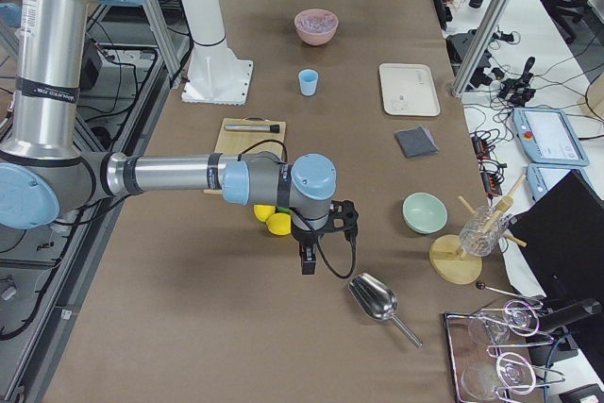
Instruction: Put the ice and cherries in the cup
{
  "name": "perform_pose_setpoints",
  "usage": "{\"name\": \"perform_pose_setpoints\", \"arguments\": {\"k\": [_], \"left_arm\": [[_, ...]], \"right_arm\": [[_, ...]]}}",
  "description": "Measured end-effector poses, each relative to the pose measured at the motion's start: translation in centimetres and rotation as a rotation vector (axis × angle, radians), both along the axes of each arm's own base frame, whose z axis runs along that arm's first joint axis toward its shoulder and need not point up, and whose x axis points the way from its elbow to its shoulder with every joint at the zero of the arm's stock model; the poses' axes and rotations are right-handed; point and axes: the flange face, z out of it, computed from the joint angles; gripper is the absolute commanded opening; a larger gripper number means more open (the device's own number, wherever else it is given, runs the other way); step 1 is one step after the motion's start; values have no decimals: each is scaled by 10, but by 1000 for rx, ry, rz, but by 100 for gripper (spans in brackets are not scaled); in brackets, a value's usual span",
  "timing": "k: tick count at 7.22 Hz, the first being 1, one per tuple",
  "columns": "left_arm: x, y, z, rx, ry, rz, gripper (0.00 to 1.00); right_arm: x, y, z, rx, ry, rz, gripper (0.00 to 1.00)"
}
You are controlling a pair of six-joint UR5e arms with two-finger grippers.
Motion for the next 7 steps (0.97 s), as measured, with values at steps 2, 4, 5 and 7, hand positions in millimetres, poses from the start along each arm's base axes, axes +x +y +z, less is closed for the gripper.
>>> {"name": "perform_pose_setpoints", "arguments": {"k": [2, 4, 5, 7], "left_arm": [[0, 0, 0, 0, 0, 0, 100], [0, 0, 0, -1, 0, 0, 100], [0, 0, 0, -2, 0, 0, 100], [0, -1, -1, 1, 0, 1, 100]], "right_arm": [[0, 0, 0, 0, 0, 0, 100], [0, 3, 3, -8, 0, 1, 100], [0, 4, 2, -5, 2, 1, 100], [0, -6, -19, 39, 4, 8, 100]]}}
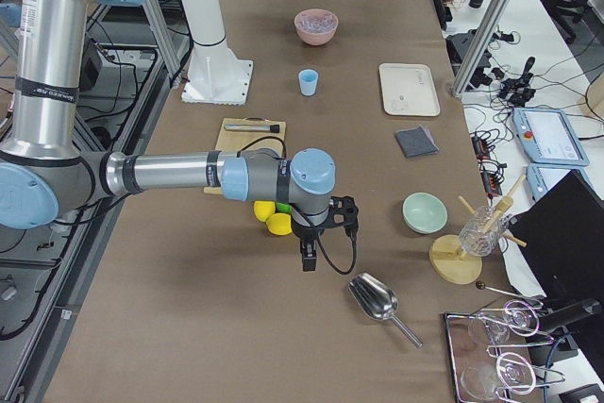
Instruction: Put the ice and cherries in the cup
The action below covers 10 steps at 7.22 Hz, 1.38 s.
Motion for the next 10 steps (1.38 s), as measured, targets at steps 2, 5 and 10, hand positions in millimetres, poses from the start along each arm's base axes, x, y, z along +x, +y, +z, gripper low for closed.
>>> {"name": "perform_pose_setpoints", "arguments": {"k": [2, 5, 10], "left_arm": [[1, 0, -1, 3, 0, 2, 100], [1, -1, -2, 7, -1, 3, 100], [9, -30, -59, 171, 132, 8, 100]], "right_arm": [[0, -19, -25, 74, -2, 3, 100], [9, -34, -44, 204, -2, 29, 100], [9, -28, -23, 277, -78, 56, 100]]}}
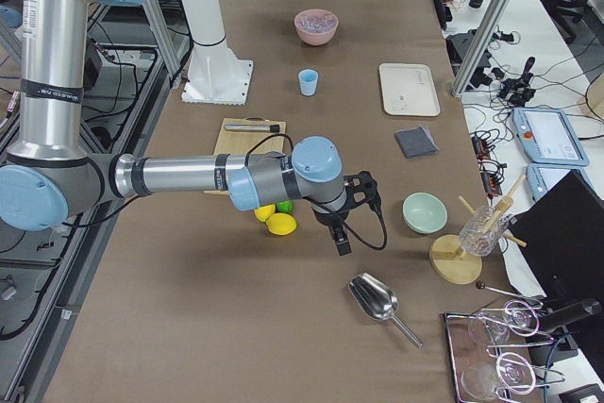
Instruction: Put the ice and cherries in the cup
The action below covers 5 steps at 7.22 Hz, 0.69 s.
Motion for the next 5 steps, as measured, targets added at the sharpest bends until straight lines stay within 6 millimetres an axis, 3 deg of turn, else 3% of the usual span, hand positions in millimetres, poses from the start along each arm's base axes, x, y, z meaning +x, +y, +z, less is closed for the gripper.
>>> {"name": "perform_pose_setpoints", "arguments": {"k": [1, 2, 3, 4, 5], "left_arm": [[6, -5, -29, 135, 16, -3, 100], [24, -9, -55, 224, 45, -11, 98], [58, -12, -79, 252, 93, -8, 99], [95, -5, -89, 275, 117, 2, 100], [131, 11, -86, 321, 101, 16, 100]], "right_arm": [[0, 0, -4, -16, -18, 42, 100], [-1, -1, -8, -33, -34, 70, 100], [-2, -1, -13, -39, -49, 80, 100], [-4, -1, -18, -45, -68, 85, 100], [-7, 0, -25, -58, -92, 96, 100]]}}
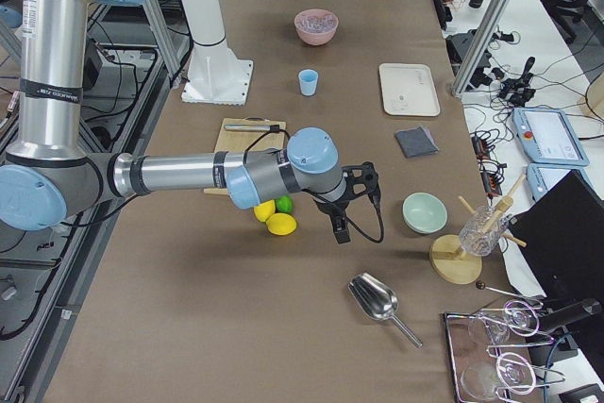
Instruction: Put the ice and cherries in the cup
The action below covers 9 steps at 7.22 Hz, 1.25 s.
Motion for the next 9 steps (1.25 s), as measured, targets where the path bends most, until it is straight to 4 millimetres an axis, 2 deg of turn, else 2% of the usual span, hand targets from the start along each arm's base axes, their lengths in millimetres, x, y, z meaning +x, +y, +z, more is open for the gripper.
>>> {"name": "perform_pose_setpoints", "arguments": {"k": [1, 2, 4, 5, 6, 7, 8, 9], "left_arm": [[32, 14, -3, 31, -12, 9, 99], [63, 24, -16, 60, -15, 32, 99], [138, 40, -57, 116, -10, 75, 99], [181, 46, -77, 136, -3, 80, 99], [218, 53, -91, 160, -4, 77, 98], [248, 60, -101, 180, -8, 79, 96], [264, 63, -108, 187, -16, 86, 94], [275, 68, -110, 190, -25, 102, 82]], "right_arm": [[-4, 1, -8, -9, -16, 8, 100], [-8, 2, -14, -16, -26, 11, 100], [-11, 3, -16, -21, -32, 10, 100], [-12, 4, -16, -22, -33, 9, 100], [-12, 4, -16, -23, -34, 8, 100], [-12, 4, -16, -23, -35, 7, 100], [-13, 4, -16, -23, -35, 7, 100], [-13, 4, -16, -24, -35, 6, 100]]}}
